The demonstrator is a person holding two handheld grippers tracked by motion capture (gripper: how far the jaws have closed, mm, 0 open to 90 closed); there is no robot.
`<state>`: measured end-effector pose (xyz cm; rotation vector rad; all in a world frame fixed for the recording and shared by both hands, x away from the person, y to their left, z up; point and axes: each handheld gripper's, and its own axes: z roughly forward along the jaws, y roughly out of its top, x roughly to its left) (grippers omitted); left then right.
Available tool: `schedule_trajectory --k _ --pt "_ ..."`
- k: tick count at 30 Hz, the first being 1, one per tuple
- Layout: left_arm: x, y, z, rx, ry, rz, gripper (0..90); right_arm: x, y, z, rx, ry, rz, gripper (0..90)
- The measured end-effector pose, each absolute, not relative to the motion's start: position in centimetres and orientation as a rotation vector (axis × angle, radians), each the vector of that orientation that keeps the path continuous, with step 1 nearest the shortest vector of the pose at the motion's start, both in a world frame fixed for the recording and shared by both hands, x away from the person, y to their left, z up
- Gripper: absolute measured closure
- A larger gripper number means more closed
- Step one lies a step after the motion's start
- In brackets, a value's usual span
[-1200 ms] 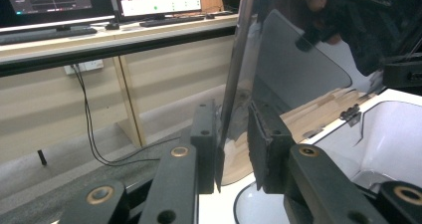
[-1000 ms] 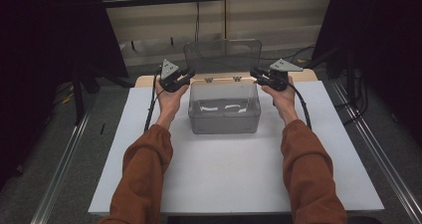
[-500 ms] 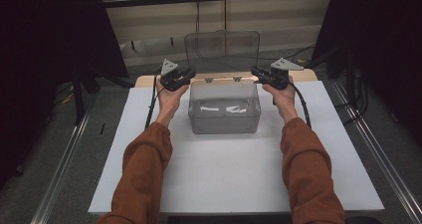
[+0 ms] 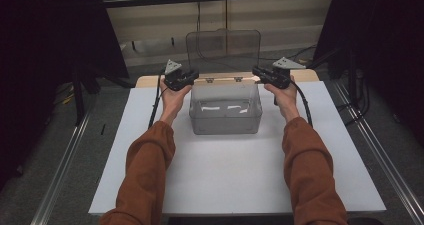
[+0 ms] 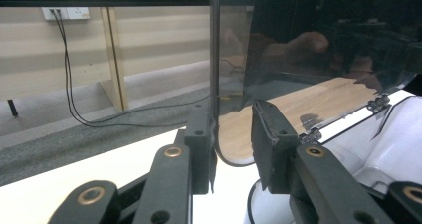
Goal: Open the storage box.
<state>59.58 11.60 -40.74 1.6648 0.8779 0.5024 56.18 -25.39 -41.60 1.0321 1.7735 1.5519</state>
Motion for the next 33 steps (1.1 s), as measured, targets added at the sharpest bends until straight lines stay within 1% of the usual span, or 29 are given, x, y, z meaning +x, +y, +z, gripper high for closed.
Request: schedule_trajectory --k 5,13,17,22,27,33 --pt "59.7 11.5 -40.6 1.657 0.906 0.479 72.0 56.3 -25.2 -41.4 1.089 1.774 1.552 81.4" --pt "60.0 11.6 -40.2 1.691 0.937 0.449 72.1 56.7 -25.2 -40.9 1.174 1.789 1.553 81.2" --pt "60.1 11.4 -40.2 1.682 0.966 0.440 71.3 56.8 -25.1 -40.7 1.235 1.795 1.553 81.1" --pt "60.3 11.2 -40.2 1.677 0.997 0.429 68.0 57.2 -25.1 -40.6 1.297 1.792 1.558 80.2" --pt "60.6 11.3 -40.2 1.679 1.010 0.388 68.0 57.4 -25.1 -40.5 1.321 1.795 1.564 79.9" --pt "60.7 11.2 -39.9 1.716 1.015 0.393 66.8 57.6 -24.8 -40.6 1.354 1.777 1.561 78.6"
